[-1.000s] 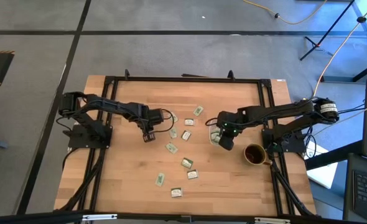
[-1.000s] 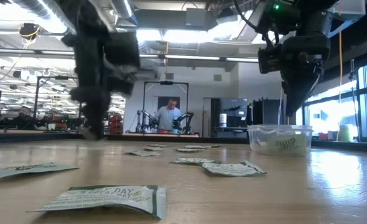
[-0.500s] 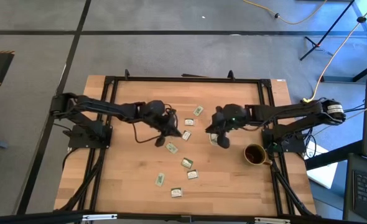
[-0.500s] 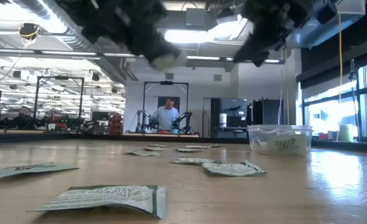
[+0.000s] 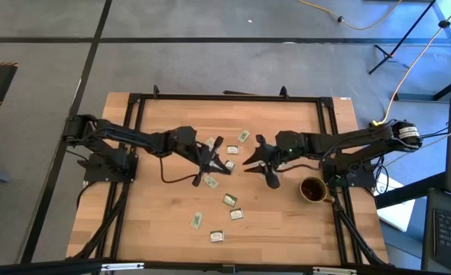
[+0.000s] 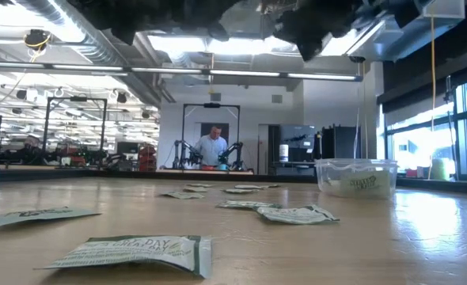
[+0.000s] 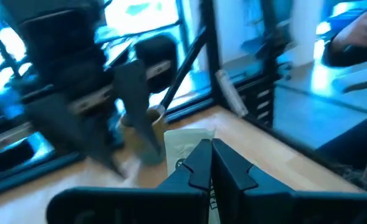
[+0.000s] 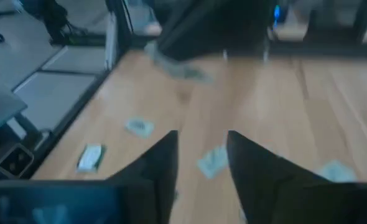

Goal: Pick and place items into bin
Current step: Put the stevia packet into the transparent bin

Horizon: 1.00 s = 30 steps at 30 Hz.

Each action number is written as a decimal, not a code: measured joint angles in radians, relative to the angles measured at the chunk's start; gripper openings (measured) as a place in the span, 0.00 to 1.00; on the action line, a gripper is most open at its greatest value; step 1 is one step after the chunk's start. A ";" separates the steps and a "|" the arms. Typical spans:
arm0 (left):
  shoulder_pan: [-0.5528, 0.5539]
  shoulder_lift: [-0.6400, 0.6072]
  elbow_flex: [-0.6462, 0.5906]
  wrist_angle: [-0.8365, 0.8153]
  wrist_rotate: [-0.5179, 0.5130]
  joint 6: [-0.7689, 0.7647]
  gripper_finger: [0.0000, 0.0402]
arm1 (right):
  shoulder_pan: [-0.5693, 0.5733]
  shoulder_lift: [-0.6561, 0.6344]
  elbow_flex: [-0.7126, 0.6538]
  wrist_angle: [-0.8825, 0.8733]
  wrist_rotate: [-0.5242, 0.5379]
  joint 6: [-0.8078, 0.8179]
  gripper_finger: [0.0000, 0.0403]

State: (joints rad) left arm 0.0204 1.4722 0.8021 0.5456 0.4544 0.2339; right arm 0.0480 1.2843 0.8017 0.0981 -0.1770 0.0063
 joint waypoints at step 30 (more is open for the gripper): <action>-0.011 0.085 0.001 0.357 0.213 -0.003 0.01 | 0.100 0.145 0.000 0.392 0.001 -0.228 0.55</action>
State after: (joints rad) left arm 0.0090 1.5570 0.8032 0.9027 0.6674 0.2306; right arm 0.1483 1.4296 0.8017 0.4906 -0.1764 -0.2218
